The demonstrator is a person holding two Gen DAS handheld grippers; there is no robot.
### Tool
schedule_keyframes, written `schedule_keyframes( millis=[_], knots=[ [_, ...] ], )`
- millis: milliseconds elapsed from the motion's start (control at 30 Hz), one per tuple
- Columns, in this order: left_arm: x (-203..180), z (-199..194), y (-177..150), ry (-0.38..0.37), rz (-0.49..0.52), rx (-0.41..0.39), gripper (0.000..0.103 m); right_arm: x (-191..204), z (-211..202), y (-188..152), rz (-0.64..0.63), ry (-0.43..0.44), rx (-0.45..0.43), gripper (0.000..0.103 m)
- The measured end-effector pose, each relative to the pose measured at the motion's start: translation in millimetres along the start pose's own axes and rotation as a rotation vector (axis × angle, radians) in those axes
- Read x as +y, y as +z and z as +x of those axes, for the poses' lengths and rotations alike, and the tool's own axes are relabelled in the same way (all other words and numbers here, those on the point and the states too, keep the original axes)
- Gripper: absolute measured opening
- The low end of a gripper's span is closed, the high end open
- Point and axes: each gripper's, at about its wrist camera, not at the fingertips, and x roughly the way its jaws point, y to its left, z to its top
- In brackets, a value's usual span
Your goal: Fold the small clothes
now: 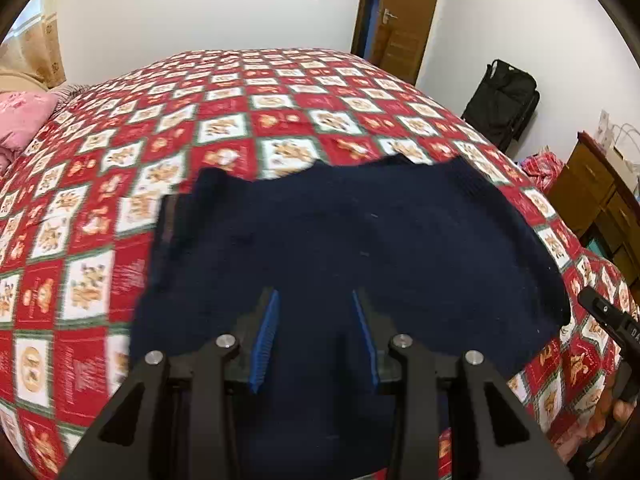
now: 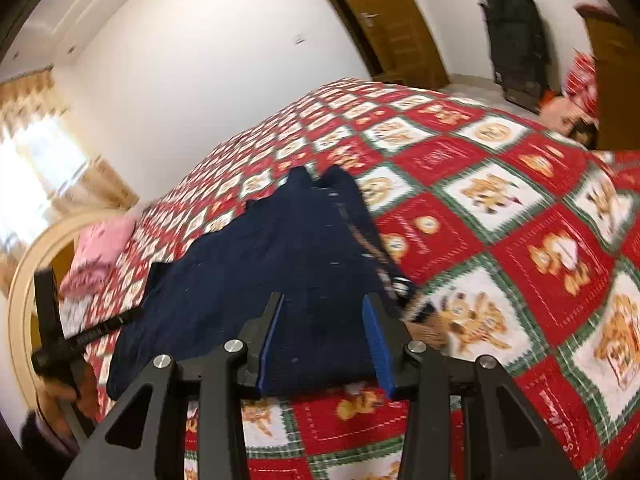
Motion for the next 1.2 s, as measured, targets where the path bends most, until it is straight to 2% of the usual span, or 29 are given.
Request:
schedule_keyframes(
  millis=[67,167,267,333,367,533,600,800,867,900,933,1000,1067,1200],
  knots=[
    [-11.5,9.7,0.1,-0.031,-0.020,0.012,0.040,-12.1,3.8,0.3,0.052,-0.003,0.011,0.048],
    [-29.2,19.9,0.2,-0.010,-0.007,0.020,0.040,-24.0,12.8,2.5,0.104,0.004,0.036,0.050],
    [-35.2,27.2,-1.6,0.005,-0.001,0.026,0.040,-26.8,16.0,6.5,0.103,-0.002,0.017,0.051],
    [-37.0,33.3,-3.6,0.017,0.001,0.036,0.040,-29.4,22.6,8.8,0.110,-0.016,0.009,0.065],
    [-38.1,37.3,-5.8,0.027,0.007,0.044,0.041,-30.2,25.3,8.8,0.110,-0.022,0.006,0.067],
    [-45.8,41.5,-8.8,0.062,0.042,0.030,0.049,-27.8,46.0,0.8,0.076,-0.029,0.041,0.069],
    [-48.6,44.8,-8.6,0.077,0.054,0.030,0.052,-24.4,44.3,-3.0,0.055,-0.025,0.020,0.072],
    [-54.8,49.7,-11.1,0.119,0.079,0.016,0.054,-8.4,45.9,-8.7,-0.070,-0.066,0.059,0.071],
    [-55.5,49.6,-11.3,0.125,0.082,0.016,0.054,-4.8,46.3,-10.0,-0.100,-0.091,0.069,0.068],
    [-55.0,49.6,-10.9,0.124,0.082,0.017,0.054,-4.2,46.3,-9.5,-0.106,-0.103,0.072,0.062],
    [-54.6,49.7,-10.8,0.123,0.082,0.018,0.054,-4.7,45.3,-8.2,-0.102,-0.106,0.073,0.056],
    [-54.7,49.8,-10.4,0.123,0.082,0.021,0.054,-7.4,41.8,-4.6,-0.075,-0.077,0.069,0.050],
    [-55.2,49.9,-10.3,0.125,0.085,0.023,0.054,-10.0,37.8,0.2,-0.050,-0.042,0.052,0.050],
    [-55.5,50.1,-10.4,0.124,0.084,0.023,0.054,-15.1,42.7,13.8,-0.021,-0.039,0.027,0.050]
  ],
)
